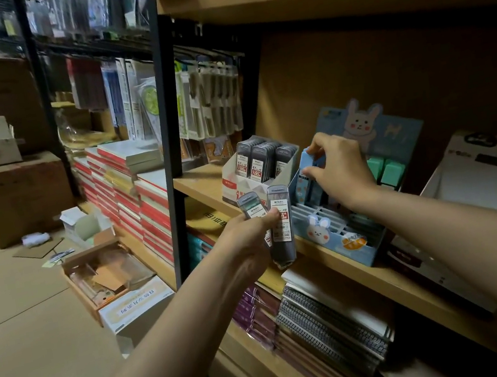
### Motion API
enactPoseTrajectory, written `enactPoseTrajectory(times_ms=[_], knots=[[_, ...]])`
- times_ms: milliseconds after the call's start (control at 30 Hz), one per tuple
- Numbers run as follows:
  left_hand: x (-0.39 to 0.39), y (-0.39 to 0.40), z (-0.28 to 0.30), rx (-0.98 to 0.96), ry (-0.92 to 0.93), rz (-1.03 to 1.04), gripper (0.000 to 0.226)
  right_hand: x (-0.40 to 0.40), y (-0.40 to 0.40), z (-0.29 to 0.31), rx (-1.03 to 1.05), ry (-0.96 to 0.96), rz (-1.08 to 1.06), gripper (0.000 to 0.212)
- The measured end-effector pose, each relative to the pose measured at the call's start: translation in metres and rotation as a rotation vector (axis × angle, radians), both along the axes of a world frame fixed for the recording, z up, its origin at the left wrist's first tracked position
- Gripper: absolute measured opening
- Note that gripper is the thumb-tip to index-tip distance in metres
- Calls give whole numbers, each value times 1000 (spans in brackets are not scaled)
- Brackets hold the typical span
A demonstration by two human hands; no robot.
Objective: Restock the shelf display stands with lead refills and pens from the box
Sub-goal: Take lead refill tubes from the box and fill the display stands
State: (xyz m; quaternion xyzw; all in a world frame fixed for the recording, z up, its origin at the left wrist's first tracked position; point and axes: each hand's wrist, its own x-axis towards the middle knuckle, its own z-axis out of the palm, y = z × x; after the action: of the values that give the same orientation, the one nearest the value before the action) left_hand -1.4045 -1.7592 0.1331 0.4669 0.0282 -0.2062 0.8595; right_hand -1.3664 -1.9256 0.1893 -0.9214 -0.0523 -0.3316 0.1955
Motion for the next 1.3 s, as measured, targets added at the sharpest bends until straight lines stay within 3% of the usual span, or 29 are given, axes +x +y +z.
enactPoseTrajectory(times_ms=[133, 233, 333, 467, 600, 700, 1033, 1200, 1300], knots=[[-3, 3, 1, 52, -71, -45, 29, 2, 6, 2, -80, 47, -61, 18], [-6, 8, 3, 84, -127, -84, 30, -7, 5, 10, -130, 57, -69, 32], [-8, 13, 6, 80, -159, -116, 29, -33, 10, 8, 68, 2, 81, 37], [-15, 15, 9, 149, -241, -164, 26, -67, 19, -11, 296, 343, 271, 36], [-28, 13, 12, 106, -269, -253, 27, -79, 19, -16, 565, 375, 374, 36], [-35, 17, 15, 30, -269, -324, 31, -88, 14, -11, 625, 391, 384, 39], [-47, 37, 17, 70, -410, -400, 41, -111, 2, 10, 594, 323, 537, 33], [-49, 31, 15, 55, -415, -372, 45, -106, 7, 7, 554, 320, 482, 34], [-49, 28, 16, -16, -375, -325, 36, -101, 8, 5, 601, 280, 441, 31]])
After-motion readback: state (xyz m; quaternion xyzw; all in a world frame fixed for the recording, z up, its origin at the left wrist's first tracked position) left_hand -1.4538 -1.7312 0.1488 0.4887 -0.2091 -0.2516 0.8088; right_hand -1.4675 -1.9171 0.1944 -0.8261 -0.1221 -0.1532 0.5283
